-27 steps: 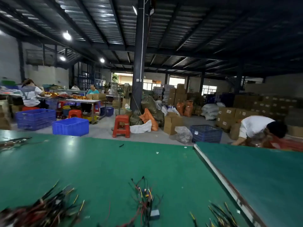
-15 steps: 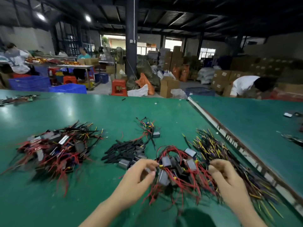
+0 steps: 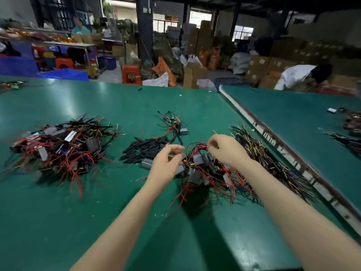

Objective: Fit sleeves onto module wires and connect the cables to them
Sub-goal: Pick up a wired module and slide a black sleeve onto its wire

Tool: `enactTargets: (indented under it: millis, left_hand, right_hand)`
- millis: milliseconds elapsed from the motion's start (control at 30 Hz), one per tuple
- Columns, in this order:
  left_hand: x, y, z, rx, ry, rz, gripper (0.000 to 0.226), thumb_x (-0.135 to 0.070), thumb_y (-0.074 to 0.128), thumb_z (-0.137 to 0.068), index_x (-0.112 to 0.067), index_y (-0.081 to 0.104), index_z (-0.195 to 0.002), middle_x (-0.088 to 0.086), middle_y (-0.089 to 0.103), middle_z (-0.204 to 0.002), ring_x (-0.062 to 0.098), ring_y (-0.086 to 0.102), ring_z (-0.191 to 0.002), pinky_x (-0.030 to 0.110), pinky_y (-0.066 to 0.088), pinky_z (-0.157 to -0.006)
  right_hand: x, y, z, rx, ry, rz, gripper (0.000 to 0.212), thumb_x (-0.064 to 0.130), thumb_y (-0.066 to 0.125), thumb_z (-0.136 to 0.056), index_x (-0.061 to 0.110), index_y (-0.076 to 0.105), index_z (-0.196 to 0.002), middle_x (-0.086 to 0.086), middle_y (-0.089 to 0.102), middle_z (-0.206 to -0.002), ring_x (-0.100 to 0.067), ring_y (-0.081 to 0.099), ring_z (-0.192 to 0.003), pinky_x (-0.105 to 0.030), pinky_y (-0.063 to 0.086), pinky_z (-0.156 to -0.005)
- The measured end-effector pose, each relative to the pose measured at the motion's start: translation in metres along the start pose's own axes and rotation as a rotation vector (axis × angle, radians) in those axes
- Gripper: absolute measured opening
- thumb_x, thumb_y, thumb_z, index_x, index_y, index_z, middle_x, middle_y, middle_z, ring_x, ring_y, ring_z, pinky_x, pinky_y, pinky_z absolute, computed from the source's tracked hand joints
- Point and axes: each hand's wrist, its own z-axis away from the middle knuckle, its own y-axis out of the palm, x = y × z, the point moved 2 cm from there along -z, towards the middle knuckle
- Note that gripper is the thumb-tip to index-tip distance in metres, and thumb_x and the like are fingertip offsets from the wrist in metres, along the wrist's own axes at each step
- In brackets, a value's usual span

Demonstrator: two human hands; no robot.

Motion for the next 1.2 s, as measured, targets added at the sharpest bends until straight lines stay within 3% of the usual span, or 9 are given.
enactTargets:
  millis: [167,267,367,500,667,767,833,1000,1200]
  left_hand:
    - [0.006,-0.013,-0.006,-0.026,-0.083,0.082,0.022,-0.004,0.049,-0.094,-0.024,0.060,-0.093,0.004,0.061,-0.095,-0.009,0.057,-0.058,0.007,0.043,-0.055]
    - [0.008,-0.026,-0.006,-0.037,-0.089,0.100,0.016,-0.009,0.053,-0.093,-0.021,0.062,-0.096,0.001,0.064,-0.093,-0.005,0.058,-0.062,0.010,0.046,-0.059]
    - [0.014,-0.038,-0.005,-0.025,-0.080,0.099,0.006,-0.018,0.063,-0.089,-0.023,0.065,-0.089,-0.007,0.066,-0.082,0.005,0.060,-0.069,0.016,0.047,-0.064]
    - [0.031,-0.046,-0.007,-0.072,-0.079,0.045,0.009,-0.021,0.067,-0.086,-0.017,0.065,-0.078,0.007,0.062,-0.079,0.014,0.052,-0.071,0.024,0.041,-0.068]
    - [0.037,-0.041,-0.017,-0.067,-0.159,0.204,0.014,-0.014,0.054,-0.094,-0.027,0.059,-0.096,-0.004,0.063,-0.093,-0.002,0.060,-0.063,0.008,0.042,-0.056]
    - [0.037,-0.034,-0.023,0.001,-0.169,0.198,0.013,-0.015,0.054,-0.094,-0.026,0.059,-0.099,-0.006,0.064,-0.091,-0.003,0.061,-0.066,0.008,0.042,-0.056]
    - [0.036,-0.032,-0.026,0.054,-0.164,0.200,0.014,-0.014,0.054,-0.093,-0.025,0.061,-0.098,-0.006,0.066,-0.088,-0.002,0.061,-0.067,0.008,0.043,-0.058]
    - [0.024,-0.032,-0.034,0.160,-0.157,0.165,0.013,-0.015,0.052,-0.094,-0.023,0.062,-0.097,-0.002,0.069,-0.089,-0.002,0.061,-0.067,0.007,0.042,-0.059]
    - [-0.028,-0.026,-0.037,0.178,-0.010,0.204,0.016,-0.027,0.048,-0.097,-0.037,0.057,-0.106,-0.007,0.064,-0.113,-0.001,0.060,-0.101,0.014,0.045,-0.082]
  right_hand:
    - [0.002,0.027,-0.033,-0.075,0.090,-0.221,0.022,0.017,0.055,-0.092,0.018,0.068,-0.109,-0.005,0.064,-0.116,-0.022,0.058,-0.105,-0.029,0.045,-0.089]
    - [-0.002,0.032,-0.054,-0.064,0.145,-0.126,0.028,0.021,0.052,-0.094,0.021,0.065,-0.119,-0.011,0.055,-0.128,-0.031,0.051,-0.117,-0.040,0.043,-0.100]
    - [-0.007,0.038,-0.066,0.124,0.155,0.115,0.035,0.038,0.047,-0.098,0.032,0.055,-0.131,-0.013,0.044,-0.139,-0.036,0.033,-0.129,-0.045,0.034,-0.106]
    - [-0.012,0.039,-0.066,0.169,0.070,0.221,0.026,0.047,0.052,-0.094,0.032,0.063,-0.112,-0.009,0.047,-0.134,-0.033,0.030,-0.130,-0.046,0.030,-0.102]
    - [-0.018,0.034,-0.051,0.145,0.041,0.080,0.021,0.036,0.049,-0.099,0.020,0.061,-0.107,-0.004,0.057,-0.124,-0.029,0.037,-0.126,-0.047,0.031,-0.102]
    - [-0.017,0.025,-0.046,0.046,0.068,-0.099,0.016,0.027,0.048,-0.100,0.014,0.056,-0.105,-0.005,0.062,-0.109,-0.027,0.050,-0.110,-0.042,0.042,-0.093]
    - [-0.017,0.016,-0.041,-0.024,0.112,-0.295,0.011,0.024,0.047,-0.101,0.015,0.050,-0.104,0.000,0.062,-0.094,-0.020,0.057,-0.089,-0.031,0.044,-0.071]
    - [-0.007,-0.017,-0.027,-0.177,0.118,-0.532,0.018,0.032,0.049,-0.099,0.017,0.051,-0.107,-0.006,0.050,-0.072,-0.015,0.040,-0.056,-0.028,0.034,-0.055]
    - [0.040,-0.087,-0.014,0.079,-0.004,-0.789,0.023,0.035,0.061,-0.087,0.020,0.061,-0.104,0.003,0.055,-0.063,-0.008,0.035,-0.047,-0.014,0.028,-0.039]
